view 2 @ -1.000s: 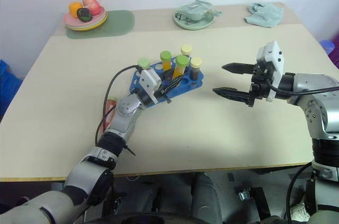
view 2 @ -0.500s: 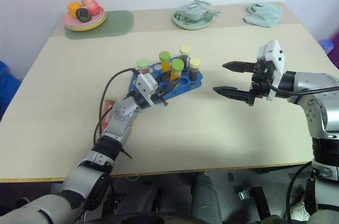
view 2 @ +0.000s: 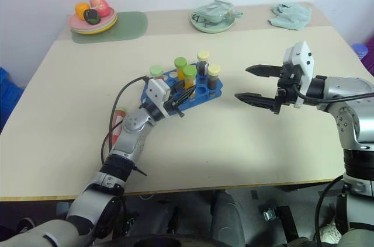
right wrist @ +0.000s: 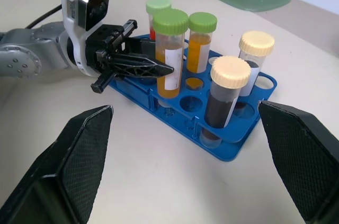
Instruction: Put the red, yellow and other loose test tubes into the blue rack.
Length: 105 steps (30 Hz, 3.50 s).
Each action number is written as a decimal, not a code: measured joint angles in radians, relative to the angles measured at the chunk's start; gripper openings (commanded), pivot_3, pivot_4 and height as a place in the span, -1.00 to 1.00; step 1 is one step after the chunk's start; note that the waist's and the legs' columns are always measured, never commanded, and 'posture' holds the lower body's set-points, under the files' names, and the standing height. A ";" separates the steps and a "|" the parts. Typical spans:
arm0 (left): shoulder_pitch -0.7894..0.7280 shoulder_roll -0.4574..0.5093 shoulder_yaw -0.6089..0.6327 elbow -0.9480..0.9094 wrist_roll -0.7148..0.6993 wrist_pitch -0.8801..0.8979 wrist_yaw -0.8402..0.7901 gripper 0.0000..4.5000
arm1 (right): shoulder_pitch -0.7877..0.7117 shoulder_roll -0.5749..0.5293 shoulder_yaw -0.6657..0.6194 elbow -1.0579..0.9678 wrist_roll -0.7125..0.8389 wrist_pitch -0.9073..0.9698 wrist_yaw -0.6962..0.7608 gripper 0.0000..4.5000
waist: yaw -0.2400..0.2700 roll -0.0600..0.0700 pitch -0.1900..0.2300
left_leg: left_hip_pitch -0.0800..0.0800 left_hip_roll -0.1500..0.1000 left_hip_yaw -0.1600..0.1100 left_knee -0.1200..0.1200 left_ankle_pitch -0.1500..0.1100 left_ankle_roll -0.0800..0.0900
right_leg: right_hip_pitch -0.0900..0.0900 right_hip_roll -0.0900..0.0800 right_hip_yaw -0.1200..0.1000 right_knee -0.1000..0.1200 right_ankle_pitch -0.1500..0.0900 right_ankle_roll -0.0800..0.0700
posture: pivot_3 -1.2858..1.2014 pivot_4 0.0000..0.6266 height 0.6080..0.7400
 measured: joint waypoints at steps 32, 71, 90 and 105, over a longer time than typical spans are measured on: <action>0.124 0.282 0.022 -0.552 0.020 0.196 -0.040 0.98 | -0.053 0.056 0.048 0.080 -0.027 -0.058 0.014 1.00 | -0.001 0.000 0.000 | 0.000 0.000 0.000 0.000 0.000 0.000 | 0.000 0.000 0.000 0.001 0.000 0.000 | 0.03 -0.52 1.00; 0.030 0.937 0.298 -0.554 -1.591 1.792 1.163 0.98 | -0.070 0.088 0.060 0.095 -0.045 -0.080 0.035 1.00 | -0.027 0.000 0.000 | -0.001 0.000 -0.003 -0.001 -0.001 -0.002 | -0.009 0.000 0.001 0.010 0.000 -0.001 | 0.03 -0.52 1.00; 0.046 0.897 0.028 -0.538 -1.802 1.488 1.507 0.98 | -0.070 0.092 0.061 0.094 -0.046 -0.070 0.034 1.00 | -0.026 0.001 0.000 | -0.001 0.000 -0.001 0.000 -0.001 -0.002 | -0.009 0.000 0.001 0.011 -0.001 -0.002 | 0.03 -0.52 1.00; 0.135 0.903 0.050 -0.633 -1.803 1.459 1.516 0.63 | -0.070 0.092 0.061 0.093 -0.046 -0.068 0.030 1.00 | -0.026 0.001 0.000 | -0.001 0.000 -0.001 -0.001 -0.001 -0.002 | -0.008 0.000 0.002 0.011 -0.001 -0.002 | 0.03 -0.52 1.00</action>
